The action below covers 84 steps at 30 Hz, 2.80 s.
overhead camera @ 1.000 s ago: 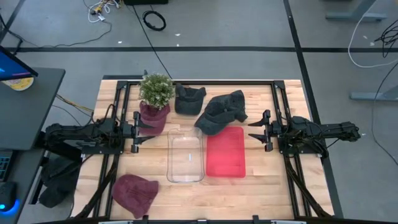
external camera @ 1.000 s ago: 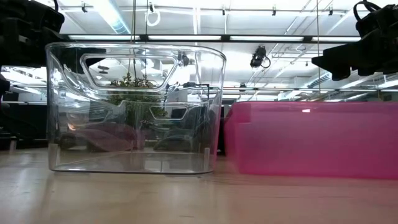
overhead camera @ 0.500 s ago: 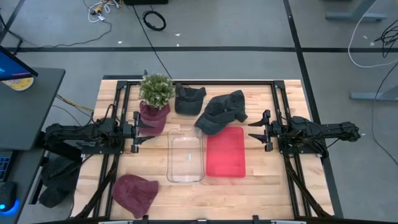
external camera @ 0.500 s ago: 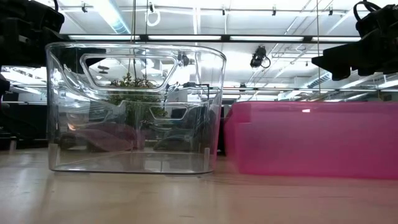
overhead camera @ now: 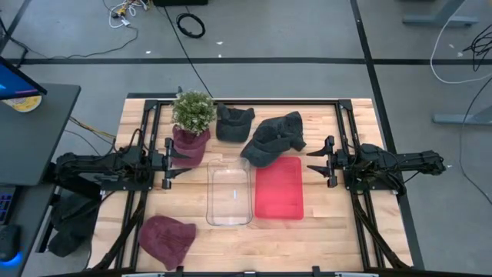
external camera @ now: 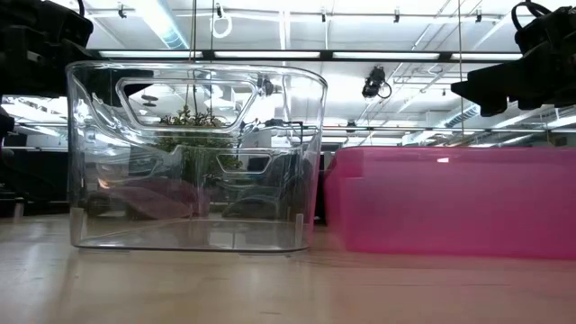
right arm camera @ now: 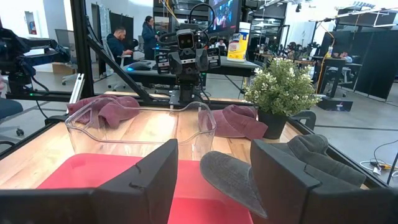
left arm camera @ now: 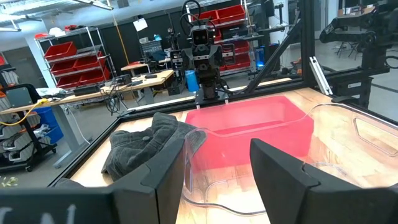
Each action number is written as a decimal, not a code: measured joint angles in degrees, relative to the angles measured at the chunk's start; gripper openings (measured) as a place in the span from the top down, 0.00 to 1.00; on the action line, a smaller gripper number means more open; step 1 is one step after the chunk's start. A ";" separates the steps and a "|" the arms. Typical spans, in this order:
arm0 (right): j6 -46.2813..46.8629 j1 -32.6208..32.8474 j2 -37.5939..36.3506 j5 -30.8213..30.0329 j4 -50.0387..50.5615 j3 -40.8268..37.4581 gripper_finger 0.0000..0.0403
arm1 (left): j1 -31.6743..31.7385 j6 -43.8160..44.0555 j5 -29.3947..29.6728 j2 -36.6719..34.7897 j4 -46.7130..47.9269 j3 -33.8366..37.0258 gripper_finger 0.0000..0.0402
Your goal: Pick & Place hat
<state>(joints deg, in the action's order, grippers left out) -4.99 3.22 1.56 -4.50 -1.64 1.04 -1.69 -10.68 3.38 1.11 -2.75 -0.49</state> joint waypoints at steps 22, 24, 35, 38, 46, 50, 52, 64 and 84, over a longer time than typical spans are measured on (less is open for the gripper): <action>0.00 -0.01 0.02 0.00 0.01 -0.02 0.49 | 0.01 6.39 -1.95 0.00 -4.80 0.02 0.54; 0.00 -0.01 0.01 0.01 0.01 0.00 0.49 | 0.00 6.81 -0.25 0.00 -6.82 0.01 0.54; 0.00 0.00 0.02 -0.01 0.02 -0.01 0.49 | -2.26 28.16 -13.63 0.00 -28.34 0.02 0.54; 0.00 -0.01 0.02 0.01 0.00 0.00 0.49 | -4.56 30.07 -18.04 0.00 -33.05 0.01 0.54; 0.00 -0.01 0.01 -0.01 0.01 0.00 0.49 | -13.31 26.90 -18.18 0.00 -42.61 0.02 0.54; 0.00 -0.01 0.02 -0.01 0.00 0.00 0.49 | -18.54 24.66 -18.03 1.10 -43.19 -1.55 0.54; 0.00 -0.01 0.00 0.01 0.02 -0.02 0.49 | -21.31 21.75 -17.85 3.22 -43.25 -2.65 0.54; 0.00 0.00 0.00 0.00 0.01 0.00 0.49 | -39.36 11.08 -5.54 31.30 -40.91 -18.73 0.54; 0.00 0.00 0.02 0.00 0.01 0.00 0.49 | -58.99 43.81 46.84 73.42 20.91 -61.57 0.54</action>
<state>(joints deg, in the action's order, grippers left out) -4.99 3.22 1.58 -4.50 -1.64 1.04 -60.69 33.13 50.22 74.53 18.16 -62.07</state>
